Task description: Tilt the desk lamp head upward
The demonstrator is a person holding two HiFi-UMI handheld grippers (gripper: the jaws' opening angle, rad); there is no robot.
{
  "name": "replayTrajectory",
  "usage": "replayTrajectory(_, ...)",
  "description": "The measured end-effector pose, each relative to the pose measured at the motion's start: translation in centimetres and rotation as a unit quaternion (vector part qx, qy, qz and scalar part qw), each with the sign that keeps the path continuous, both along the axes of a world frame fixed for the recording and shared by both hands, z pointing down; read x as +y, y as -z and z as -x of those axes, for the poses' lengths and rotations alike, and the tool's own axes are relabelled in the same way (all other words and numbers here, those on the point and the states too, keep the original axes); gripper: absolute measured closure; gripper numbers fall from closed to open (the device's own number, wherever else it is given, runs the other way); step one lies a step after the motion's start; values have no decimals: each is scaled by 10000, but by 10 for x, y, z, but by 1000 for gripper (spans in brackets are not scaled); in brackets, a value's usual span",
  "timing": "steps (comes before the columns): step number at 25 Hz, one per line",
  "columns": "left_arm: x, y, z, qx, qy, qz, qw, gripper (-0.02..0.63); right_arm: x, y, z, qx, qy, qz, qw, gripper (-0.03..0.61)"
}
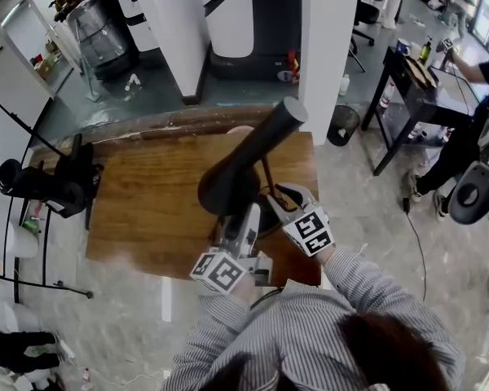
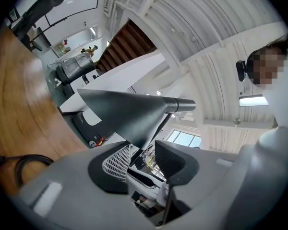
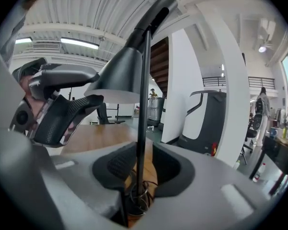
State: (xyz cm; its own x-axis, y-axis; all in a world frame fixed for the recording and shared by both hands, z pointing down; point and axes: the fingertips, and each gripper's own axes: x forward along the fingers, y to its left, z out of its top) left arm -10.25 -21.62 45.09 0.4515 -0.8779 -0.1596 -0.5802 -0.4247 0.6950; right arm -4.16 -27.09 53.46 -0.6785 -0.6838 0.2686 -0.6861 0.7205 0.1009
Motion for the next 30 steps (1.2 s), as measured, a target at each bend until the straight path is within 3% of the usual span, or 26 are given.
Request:
replayTrajectory(8, 1, -2, -5, -303, -6, -142, 9994, 574, 1, -2, 4, 42, 1, -92, 9999, 528)
replayTrajectory(16, 2, -1, -3, -500, -70, -160, 9986, 577, 0, -5, 4, -112, 18, -57, 9999, 534)
replayTrajectory(23, 3, 6, 14, -771, 134, -177, 9968, 574, 0, -1, 5, -194, 59, -102, 9997, 537)
replayTrajectory(30, 6, 5, 20, -655, 122, -48, 9978, 575, 3, -5, 6, -196, 109, -49, 9997, 537)
